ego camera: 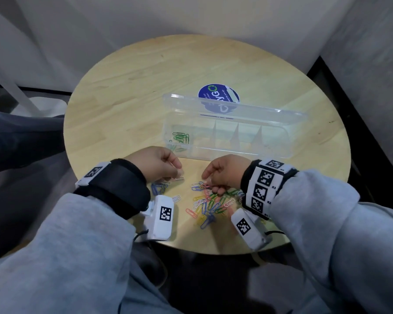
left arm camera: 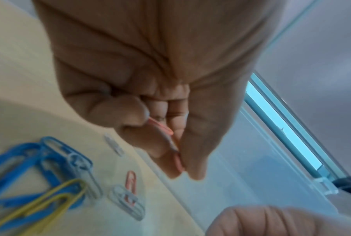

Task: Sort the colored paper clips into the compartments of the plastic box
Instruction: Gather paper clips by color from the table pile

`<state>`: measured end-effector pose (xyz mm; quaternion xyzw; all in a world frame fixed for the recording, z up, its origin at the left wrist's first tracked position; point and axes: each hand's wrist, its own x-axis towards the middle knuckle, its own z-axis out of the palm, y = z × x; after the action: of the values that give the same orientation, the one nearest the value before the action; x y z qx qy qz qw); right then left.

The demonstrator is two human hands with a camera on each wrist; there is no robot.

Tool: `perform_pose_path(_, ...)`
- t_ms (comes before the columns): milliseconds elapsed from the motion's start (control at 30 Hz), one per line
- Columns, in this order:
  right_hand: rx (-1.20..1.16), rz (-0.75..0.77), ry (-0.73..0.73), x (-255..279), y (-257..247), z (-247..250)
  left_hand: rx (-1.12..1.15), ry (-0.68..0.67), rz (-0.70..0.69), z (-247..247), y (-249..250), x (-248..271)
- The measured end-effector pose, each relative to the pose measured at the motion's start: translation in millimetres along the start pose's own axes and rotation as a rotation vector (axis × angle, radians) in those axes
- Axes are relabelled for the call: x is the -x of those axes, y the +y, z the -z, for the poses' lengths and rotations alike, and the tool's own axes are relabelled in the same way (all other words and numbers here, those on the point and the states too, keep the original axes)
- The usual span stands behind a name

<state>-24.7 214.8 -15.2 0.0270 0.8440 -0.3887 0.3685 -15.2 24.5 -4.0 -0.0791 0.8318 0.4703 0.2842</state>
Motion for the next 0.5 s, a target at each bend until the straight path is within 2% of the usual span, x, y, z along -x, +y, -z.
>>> perform_pose_path(67,0.063,0.006,0.024,0,-2,2,0.124,-0.024,0.029,2,2,0)
perform_pose_path(200,0.359,0.071,-0.005,5,-14,4,0.303,-0.05,0.055,7,8,2)
perform_pose_path(333,0.257,0.11,0.053,4,-16,6,0.363,-0.009,0.091,6,12,2)
perform_pose_path(400,0.141,0.093,0.073,2,-12,9,0.275,0.052,0.112,5,13,-2)
perform_pose_path(500,-0.023,0.039,0.018,3,-8,13,-0.135,0.122,0.049,2,10,-6)
